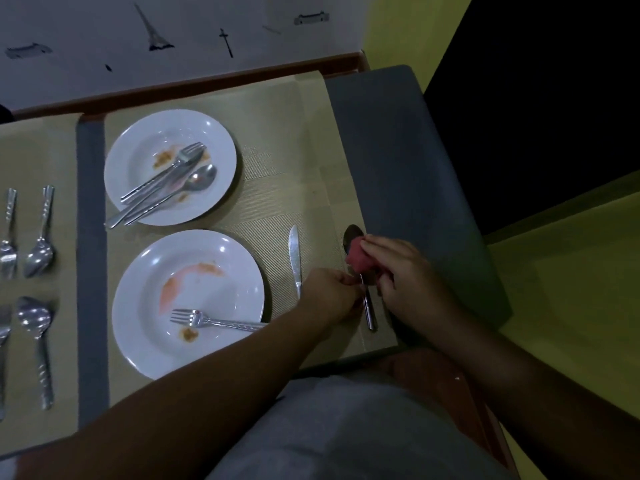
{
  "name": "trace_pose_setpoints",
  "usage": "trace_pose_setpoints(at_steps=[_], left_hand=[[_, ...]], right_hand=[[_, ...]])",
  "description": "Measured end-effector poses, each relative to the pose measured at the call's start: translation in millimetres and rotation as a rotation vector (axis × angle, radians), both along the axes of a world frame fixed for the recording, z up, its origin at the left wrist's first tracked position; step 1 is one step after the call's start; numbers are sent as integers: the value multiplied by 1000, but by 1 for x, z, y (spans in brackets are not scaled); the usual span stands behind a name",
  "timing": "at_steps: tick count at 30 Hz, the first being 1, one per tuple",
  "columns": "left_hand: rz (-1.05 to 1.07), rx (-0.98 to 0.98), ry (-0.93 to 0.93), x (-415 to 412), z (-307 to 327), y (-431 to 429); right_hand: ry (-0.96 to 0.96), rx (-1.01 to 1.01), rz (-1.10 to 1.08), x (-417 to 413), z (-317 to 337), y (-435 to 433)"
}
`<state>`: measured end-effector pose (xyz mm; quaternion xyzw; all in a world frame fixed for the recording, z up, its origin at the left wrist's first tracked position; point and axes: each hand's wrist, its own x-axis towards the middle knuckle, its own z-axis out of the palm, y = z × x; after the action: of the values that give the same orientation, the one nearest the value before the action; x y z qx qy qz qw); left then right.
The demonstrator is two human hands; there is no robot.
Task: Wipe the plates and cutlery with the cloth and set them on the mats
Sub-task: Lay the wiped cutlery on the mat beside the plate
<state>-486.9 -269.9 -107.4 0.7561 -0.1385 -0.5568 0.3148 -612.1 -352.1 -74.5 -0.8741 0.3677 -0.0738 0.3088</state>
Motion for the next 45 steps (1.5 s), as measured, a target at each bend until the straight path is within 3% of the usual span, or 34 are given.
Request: trace_pose_setpoints(at_steps=[8,12,18,22,30,33,38,41,45], left_hand=[[88,-70,24,22,26,30],[330,-129,48,47,48,69],[820,15,83,79,56,137],[976,95,221,85,44,159],[938,132,483,103,35,145],[929,115,436,108,37,143],[742,65,231,121,56,156],[667,4,246,133,66,171],[555,-23,220,145,76,187]], right_hand=[[-10,4,79,23,3,7],[-72,2,181,53,4,21],[-200,-22,382,106,4,57],[-261,-25,481,129,5,75],[-192,-23,518,137,4,85],[-163,24,497,137,11,88],[-142,157,251,146,22,90],[-177,211,198,158,27,95],[-159,95,251,177,33,112]])
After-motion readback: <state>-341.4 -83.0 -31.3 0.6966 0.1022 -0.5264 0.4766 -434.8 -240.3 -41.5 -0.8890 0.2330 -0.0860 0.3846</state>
